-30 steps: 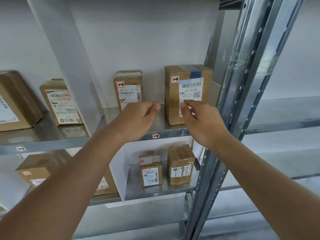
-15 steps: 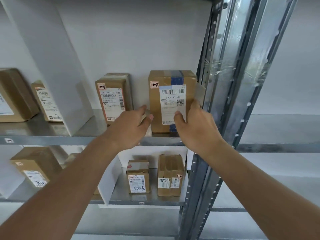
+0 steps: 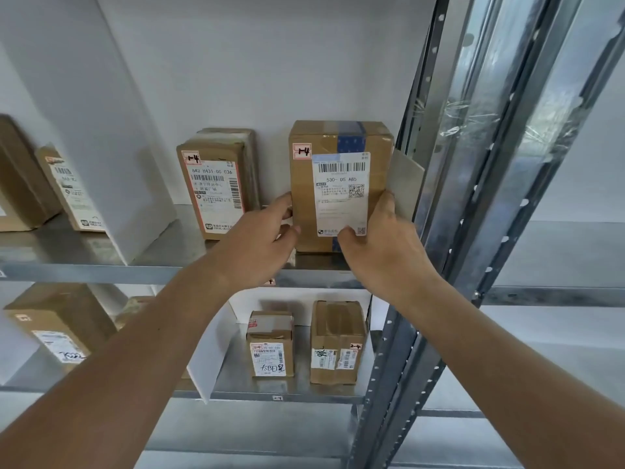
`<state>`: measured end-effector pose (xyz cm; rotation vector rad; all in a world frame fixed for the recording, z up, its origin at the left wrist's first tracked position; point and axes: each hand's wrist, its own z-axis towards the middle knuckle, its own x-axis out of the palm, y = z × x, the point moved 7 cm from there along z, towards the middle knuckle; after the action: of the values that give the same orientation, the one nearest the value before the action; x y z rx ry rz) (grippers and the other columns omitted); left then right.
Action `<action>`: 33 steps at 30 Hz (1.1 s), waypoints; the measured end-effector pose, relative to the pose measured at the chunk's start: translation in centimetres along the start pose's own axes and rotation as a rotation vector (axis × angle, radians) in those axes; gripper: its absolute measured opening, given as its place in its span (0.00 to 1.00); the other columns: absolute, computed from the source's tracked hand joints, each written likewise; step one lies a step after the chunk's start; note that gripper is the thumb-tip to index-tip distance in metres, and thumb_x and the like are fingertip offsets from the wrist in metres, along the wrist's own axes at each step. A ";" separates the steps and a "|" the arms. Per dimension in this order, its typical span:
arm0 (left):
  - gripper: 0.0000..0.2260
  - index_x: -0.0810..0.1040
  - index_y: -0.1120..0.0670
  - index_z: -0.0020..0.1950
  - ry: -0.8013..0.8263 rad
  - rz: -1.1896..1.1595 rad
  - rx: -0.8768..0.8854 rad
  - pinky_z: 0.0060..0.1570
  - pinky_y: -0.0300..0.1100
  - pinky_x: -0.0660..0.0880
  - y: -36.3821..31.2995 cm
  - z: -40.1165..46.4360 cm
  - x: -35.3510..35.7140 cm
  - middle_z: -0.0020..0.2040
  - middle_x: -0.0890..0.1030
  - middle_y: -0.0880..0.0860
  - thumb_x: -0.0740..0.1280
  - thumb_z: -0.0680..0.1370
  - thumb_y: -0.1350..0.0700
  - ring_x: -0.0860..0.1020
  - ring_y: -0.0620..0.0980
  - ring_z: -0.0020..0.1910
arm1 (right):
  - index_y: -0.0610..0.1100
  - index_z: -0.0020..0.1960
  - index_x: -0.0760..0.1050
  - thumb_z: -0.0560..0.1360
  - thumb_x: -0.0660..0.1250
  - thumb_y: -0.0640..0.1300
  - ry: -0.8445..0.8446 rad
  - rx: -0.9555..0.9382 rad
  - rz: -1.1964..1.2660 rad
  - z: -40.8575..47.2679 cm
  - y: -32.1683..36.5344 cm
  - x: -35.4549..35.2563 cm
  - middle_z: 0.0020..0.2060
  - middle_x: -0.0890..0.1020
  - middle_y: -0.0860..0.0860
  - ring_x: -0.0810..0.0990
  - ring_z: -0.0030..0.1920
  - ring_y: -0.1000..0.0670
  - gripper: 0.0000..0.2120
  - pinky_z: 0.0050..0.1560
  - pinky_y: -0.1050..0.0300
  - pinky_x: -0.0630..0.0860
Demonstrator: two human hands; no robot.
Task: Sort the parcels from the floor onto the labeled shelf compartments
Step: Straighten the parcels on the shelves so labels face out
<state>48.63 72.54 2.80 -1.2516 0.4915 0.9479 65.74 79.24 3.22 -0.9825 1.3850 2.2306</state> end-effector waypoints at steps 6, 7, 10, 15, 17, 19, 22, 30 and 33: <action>0.26 0.58 0.42 0.82 0.033 0.005 -0.024 0.75 0.52 0.69 1.3 1.0 -0.2 0.76 0.74 0.45 0.60 0.86 0.56 0.76 0.50 0.72 | 0.40 0.73 0.61 0.80 0.67 0.47 -0.015 -0.020 0.046 1.3 0.1 0.8 0.63 0.79 0.45 0.81 0.58 0.42 0.26 0.44 0.56 0.80; 0.26 0.58 0.42 0.82 0.037 0.005 -0.025 0.75 0.51 0.70 1.4 1.1 -0.2 0.75 0.74 0.44 0.60 0.86 0.57 0.76 0.49 0.71 | 0.41 0.72 0.61 0.80 0.67 0.47 -0.016 -0.026 0.047 1.5 0.1 0.9 0.63 0.79 0.45 0.81 0.57 0.44 0.26 0.41 0.62 0.78; 0.27 0.58 0.43 0.82 0.041 0.009 -0.034 0.74 0.51 0.70 1.8 1.6 -0.3 0.74 0.75 0.43 0.61 0.85 0.57 0.76 0.48 0.70 | 0.41 0.73 0.61 0.80 0.68 0.47 -0.017 -0.043 0.048 2.0 0.1 1.2 0.63 0.79 0.46 0.77 0.52 0.50 0.26 0.30 0.72 0.71; 0.28 0.55 0.40 0.82 0.059 0.013 -0.043 0.75 0.53 0.69 2.1 2.0 -0.2 0.76 0.73 0.43 0.61 0.85 0.56 0.77 0.51 0.70 | 0.42 0.72 0.61 0.80 0.68 0.46 -0.021 -0.049 0.040 2.4 -0.1 1.3 0.63 0.79 0.46 0.73 0.46 0.52 0.25 0.28 0.78 0.69; 0.27 0.57 0.40 0.82 0.054 0.008 -0.044 0.74 0.50 0.70 2.1 2.0 -0.3 0.75 0.74 0.43 0.61 0.85 0.55 0.78 0.50 0.68 | 0.41 0.72 0.62 0.81 0.67 0.46 -0.020 -0.050 0.035 2.4 -0.1 1.3 0.63 0.79 0.46 0.72 0.42 0.54 0.24 0.28 0.80 0.66; 0.24 0.59 0.42 0.81 0.056 0.013 -0.042 0.72 0.48 0.71 2.0 2.0 -0.3 0.75 0.74 0.45 0.61 0.86 0.53 0.77 0.49 0.68 | 0.42 0.72 0.63 0.81 0.67 0.46 -0.020 -0.045 0.039 2.3 0.0 1.2 0.64 0.79 0.46 0.73 0.44 0.54 0.23 0.27 0.80 0.66; 0.24 0.61 0.48 0.82 0.043 0.051 -0.067 0.70 0.46 0.71 2.0 1.5 -0.5 0.76 0.74 0.49 0.61 0.86 0.48 0.75 0.51 0.71 | 0.44 0.70 0.65 0.81 0.66 0.47 -0.014 -0.031 0.043 1.9 -0.2 1.1 0.63 0.80 0.48 0.79 0.53 0.48 0.20 0.27 0.75 0.69; 0.23 0.67 0.50 0.81 -0.067 -0.003 -0.084 0.72 0.44 0.71 1.7 -3.6 -1.4 0.76 0.74 0.48 0.63 0.85 0.50 0.74 0.47 0.73 | 0.47 0.62 0.72 0.80 0.61 0.49 -0.025 -0.094 -0.013 -2.4 0.8 1.4 0.53 0.82 0.49 0.79 0.44 0.46 0.13 0.38 0.56 0.72; 0.22 0.70 0.51 0.79 -0.100 -0.037 -0.075 0.61 0.24 0.69 1.5 -5.9 -1.5 0.73 0.76 0.47 0.65 0.85 0.52 0.75 0.42 0.70 | 0.47 0.61 0.74 0.81 0.60 0.49 -0.023 -0.115 -0.016 -4.4 1.3 2.0 0.49 0.82 0.49 0.79 0.43 0.46 0.11 0.41 0.53 0.75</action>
<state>47.63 66.56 1.44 -1.2694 0.3563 0.9999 65.16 74.63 1.40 -0.9981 1.2466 2.3238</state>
